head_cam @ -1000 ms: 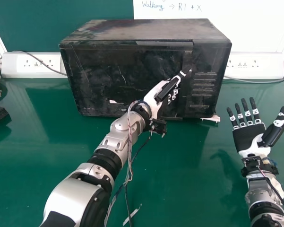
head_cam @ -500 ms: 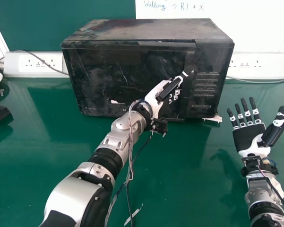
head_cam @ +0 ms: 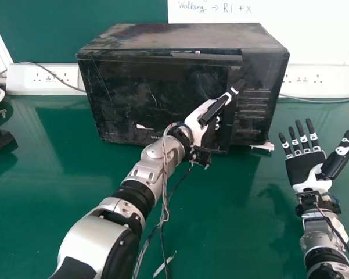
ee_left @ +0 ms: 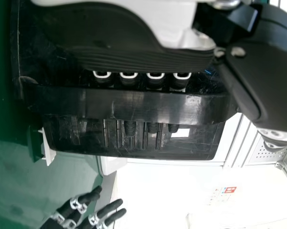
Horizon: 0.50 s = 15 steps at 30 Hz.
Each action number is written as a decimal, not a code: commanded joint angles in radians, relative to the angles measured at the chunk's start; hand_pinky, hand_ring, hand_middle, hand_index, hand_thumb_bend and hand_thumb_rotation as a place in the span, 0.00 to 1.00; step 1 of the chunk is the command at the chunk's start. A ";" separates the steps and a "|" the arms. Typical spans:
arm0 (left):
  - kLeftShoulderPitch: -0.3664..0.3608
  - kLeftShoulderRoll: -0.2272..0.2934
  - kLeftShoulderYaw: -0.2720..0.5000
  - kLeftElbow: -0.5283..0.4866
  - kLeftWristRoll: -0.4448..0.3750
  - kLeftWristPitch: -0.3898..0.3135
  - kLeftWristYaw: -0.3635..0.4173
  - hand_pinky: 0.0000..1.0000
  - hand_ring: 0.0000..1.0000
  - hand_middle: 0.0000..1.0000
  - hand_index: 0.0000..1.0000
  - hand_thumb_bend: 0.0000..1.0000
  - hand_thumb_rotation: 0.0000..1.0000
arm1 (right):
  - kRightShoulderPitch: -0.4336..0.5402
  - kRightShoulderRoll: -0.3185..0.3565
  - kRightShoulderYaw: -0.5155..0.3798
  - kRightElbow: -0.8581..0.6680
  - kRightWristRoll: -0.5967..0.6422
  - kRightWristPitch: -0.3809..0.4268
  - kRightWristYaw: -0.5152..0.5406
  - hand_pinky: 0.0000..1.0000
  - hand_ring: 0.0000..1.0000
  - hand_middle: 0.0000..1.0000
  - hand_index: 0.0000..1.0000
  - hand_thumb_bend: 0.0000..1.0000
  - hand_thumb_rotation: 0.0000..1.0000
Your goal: Open the door of oven
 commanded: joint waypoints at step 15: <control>-0.022 -0.019 0.032 0.015 -0.033 0.026 -0.177 0.48 0.65 0.71 0.82 0.90 0.92 | -0.005 0.005 -0.001 -0.010 0.008 0.012 -0.005 0.56 0.71 0.84 0.88 1.00 0.89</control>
